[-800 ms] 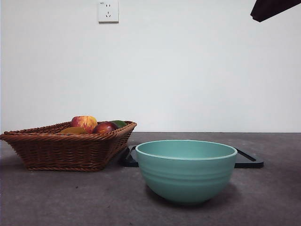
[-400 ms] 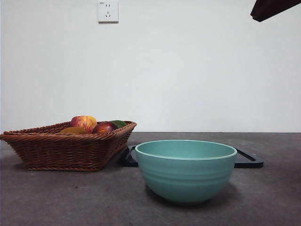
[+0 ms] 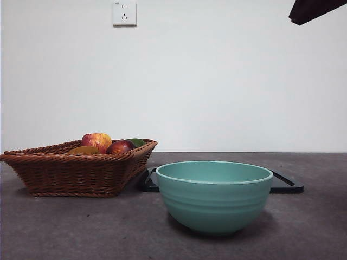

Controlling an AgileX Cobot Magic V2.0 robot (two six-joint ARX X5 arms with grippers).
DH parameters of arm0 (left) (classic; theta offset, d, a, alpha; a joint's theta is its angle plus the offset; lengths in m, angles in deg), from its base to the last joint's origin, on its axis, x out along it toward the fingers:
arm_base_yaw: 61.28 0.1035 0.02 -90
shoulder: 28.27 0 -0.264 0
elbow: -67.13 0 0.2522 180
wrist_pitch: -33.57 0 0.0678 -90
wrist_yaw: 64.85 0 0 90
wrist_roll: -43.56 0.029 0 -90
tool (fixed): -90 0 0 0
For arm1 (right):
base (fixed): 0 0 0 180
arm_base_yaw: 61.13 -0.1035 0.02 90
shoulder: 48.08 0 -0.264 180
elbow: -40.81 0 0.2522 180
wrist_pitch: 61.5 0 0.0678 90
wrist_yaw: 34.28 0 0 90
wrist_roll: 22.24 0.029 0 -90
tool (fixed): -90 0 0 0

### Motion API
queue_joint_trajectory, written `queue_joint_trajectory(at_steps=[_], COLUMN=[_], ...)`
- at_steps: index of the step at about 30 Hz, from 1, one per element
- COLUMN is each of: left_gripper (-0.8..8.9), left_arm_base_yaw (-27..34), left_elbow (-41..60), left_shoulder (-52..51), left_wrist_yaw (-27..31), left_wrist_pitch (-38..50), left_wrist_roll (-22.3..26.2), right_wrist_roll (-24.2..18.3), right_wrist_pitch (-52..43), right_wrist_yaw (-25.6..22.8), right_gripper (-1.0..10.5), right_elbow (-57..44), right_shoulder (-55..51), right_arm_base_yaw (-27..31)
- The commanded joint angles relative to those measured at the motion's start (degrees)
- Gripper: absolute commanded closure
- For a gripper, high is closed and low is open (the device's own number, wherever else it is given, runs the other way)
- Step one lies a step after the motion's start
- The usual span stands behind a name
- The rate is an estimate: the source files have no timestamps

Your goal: Pick up the wifruite, put it on the bowl, pick up the plate, put it on desk

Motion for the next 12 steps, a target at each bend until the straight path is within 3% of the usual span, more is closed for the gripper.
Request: queue_joint_trajectory(at_steps=[1,12], left_gripper=[8.06,8.06], left_arm_base_yaw=[0.2,0.2], left_elbow=[1.1,1.2], left_shoulder=[-0.2,-0.2], left_wrist_yaw=[0.2,0.2], left_wrist_pitch=[0.4,-7.1], left_wrist_roll=[-0.3,-0.3], right_wrist_roll=[-0.5,-0.5], right_wrist_pitch=[-0.7,-0.7], right_wrist_yaw=[0.0,0.0], right_gripper=[9.4,9.4], right_elbow=[0.9,0.9], right_shoulder=[0.5,0.5], right_arm_base_yaw=[-0.6,-0.6])
